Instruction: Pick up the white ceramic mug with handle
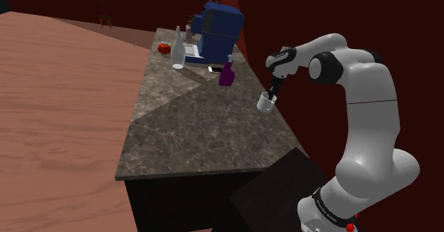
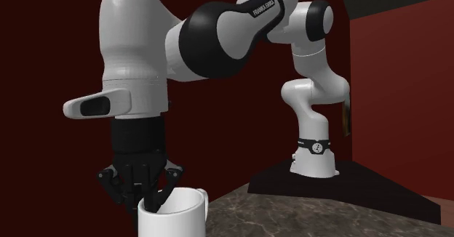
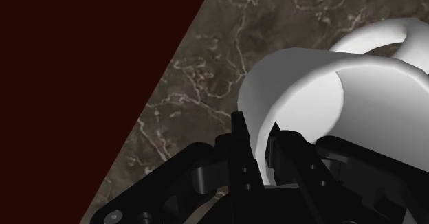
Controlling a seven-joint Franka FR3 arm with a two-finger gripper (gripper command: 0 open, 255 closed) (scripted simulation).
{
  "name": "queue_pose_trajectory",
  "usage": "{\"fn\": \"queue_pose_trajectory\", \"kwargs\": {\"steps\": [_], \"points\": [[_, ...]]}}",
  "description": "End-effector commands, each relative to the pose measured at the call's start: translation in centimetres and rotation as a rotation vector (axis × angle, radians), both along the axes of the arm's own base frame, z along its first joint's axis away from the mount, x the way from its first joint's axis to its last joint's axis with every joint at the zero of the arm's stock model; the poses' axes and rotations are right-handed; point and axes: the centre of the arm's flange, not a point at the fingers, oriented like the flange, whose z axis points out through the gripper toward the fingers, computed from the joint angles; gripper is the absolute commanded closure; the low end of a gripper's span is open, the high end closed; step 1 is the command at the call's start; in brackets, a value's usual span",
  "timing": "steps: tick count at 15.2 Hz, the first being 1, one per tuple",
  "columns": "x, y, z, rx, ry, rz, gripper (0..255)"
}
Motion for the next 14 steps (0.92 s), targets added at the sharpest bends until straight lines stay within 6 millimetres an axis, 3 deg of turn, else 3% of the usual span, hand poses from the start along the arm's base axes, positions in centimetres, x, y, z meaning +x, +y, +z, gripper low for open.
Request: {"fn": "queue_pose_trajectory", "kwargs": {"steps": [1,5,14], "points": [[0.0,0.0,0.0,0.0,0.0,0.0,255],[0.0,0.1,0.0,0.0,0.0,0.0,255],[0.0,0.1,4.7,0.0,0.0,0.0,255]]}}
